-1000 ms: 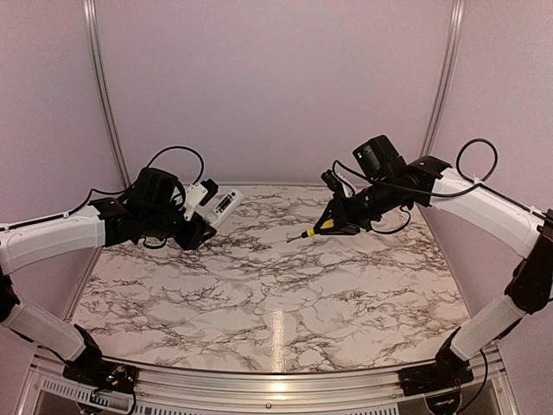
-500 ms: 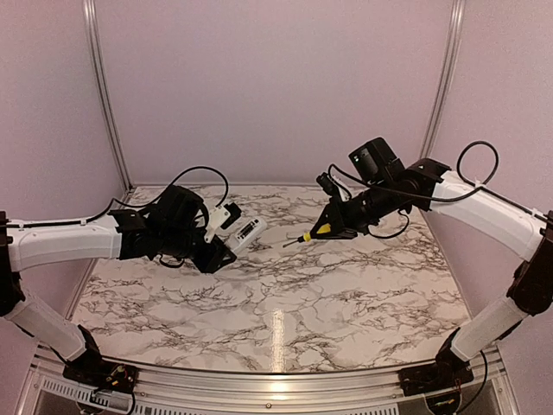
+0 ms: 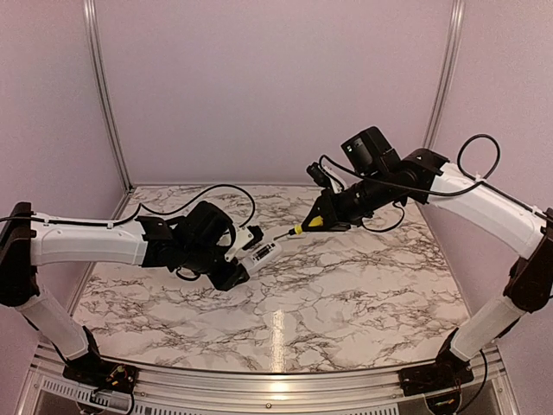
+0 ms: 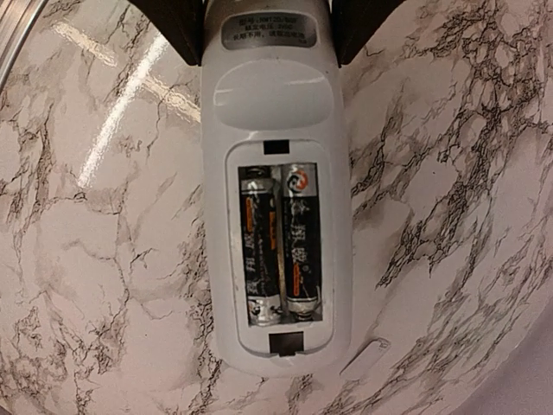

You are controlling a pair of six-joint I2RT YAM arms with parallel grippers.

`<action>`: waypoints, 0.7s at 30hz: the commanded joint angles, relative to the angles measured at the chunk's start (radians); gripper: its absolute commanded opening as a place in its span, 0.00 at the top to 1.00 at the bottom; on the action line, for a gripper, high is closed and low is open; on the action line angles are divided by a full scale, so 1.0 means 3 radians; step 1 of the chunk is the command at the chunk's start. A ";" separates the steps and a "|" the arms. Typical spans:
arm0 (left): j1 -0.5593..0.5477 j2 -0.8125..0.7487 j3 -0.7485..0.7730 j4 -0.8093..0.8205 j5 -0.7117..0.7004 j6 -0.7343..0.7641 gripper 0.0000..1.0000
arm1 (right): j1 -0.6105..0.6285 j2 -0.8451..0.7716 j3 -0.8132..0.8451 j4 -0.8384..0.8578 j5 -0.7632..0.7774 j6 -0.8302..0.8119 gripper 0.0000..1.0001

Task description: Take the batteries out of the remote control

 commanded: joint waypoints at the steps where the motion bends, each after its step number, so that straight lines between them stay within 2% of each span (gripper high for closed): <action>1: -0.0100 0.0040 0.0129 -0.0001 -0.0153 -0.0006 1.00 | 0.0034 0.0082 0.0130 -0.0148 0.0142 -0.0071 1.00; 21: -0.0358 0.0228 0.0287 -0.0033 -0.0509 0.0201 1.00 | 0.0059 0.0345 0.0234 -0.0384 0.0324 -0.0291 1.00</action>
